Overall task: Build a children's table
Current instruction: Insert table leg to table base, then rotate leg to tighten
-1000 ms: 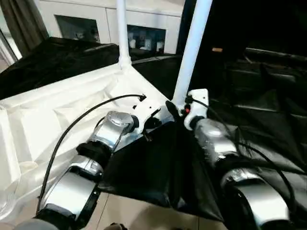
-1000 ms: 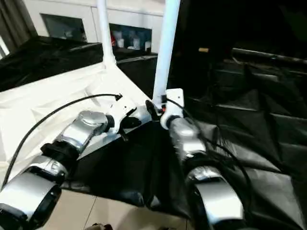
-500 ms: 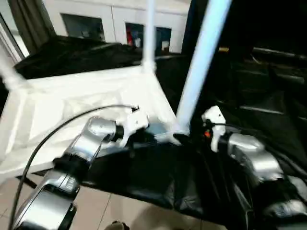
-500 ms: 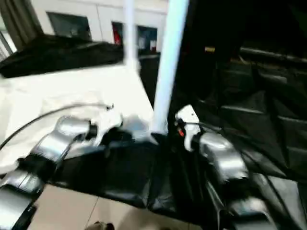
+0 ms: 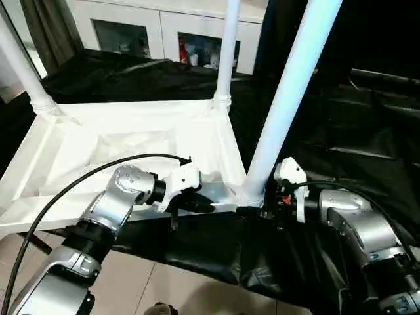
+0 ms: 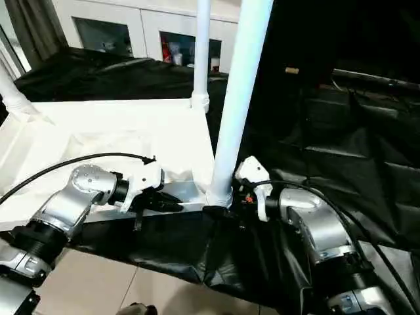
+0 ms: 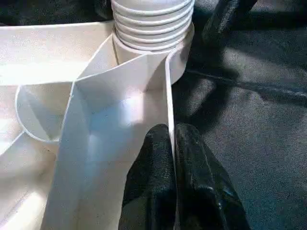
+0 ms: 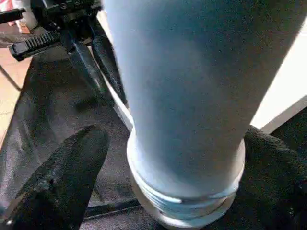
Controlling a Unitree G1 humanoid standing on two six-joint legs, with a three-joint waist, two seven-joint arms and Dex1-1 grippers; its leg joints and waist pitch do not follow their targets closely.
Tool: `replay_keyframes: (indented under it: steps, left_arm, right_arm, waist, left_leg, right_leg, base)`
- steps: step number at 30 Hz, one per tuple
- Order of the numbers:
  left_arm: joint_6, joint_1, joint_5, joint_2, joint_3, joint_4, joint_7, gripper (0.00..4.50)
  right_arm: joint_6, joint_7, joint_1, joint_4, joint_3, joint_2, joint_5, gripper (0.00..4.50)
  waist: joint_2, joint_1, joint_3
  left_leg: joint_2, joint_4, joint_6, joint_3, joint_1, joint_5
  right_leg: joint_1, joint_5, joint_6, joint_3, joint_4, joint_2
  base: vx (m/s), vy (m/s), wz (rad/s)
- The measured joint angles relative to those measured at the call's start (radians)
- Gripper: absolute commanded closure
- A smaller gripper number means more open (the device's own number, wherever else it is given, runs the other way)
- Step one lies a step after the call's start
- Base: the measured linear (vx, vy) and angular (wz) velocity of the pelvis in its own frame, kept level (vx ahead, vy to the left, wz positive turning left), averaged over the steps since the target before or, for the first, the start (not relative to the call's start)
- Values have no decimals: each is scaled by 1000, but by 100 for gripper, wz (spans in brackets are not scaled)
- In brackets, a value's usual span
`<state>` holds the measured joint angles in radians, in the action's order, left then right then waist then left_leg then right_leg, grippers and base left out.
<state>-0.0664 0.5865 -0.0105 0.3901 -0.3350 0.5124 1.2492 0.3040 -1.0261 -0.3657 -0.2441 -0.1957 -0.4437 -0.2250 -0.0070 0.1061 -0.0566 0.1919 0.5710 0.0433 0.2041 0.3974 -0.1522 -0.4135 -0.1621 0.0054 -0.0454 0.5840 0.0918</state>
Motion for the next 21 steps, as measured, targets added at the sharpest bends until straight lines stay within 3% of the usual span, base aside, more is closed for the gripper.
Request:
replay_keyframes:
  steps: [11, 17, 21]
  left_arm:
    - [-5, -8, 0, 4, 0, -10, 11, 450]
    - [-14, -10, 0, 4, 0, -11, 8, 450]
    - [-47, 10, -24, -30, 13, 25, -96, 450]
  right_arm:
    - [1, 13, 0, 0, 0, 1, 2, 143]
    - [1, 29, 1, -8, 1, 17, 5, 166]
    - [-7, 184, -8, -76, 55, 111, 7, 169]
  waist:
    - [0, 0, 0]
    - [0, -6, 0]
    - [-1, -18, 1]
  left_leg:
    - [0, 8, 0, 0, 0, 0]
    - [0, 9, 0, -1, 0, 0]
    - [0, 10, 0, -1, -2, 0]
  right_leg:
    - [-1, -1, 1, 2, 10, 1]
    - [-1, -1, 1, 2, 12, 1]
    - [1, 0, 1, 2, 13, 1]
  base:
    - [0, 0, 0]
    - [0, 0, 0]
    - [0, 0, 0]
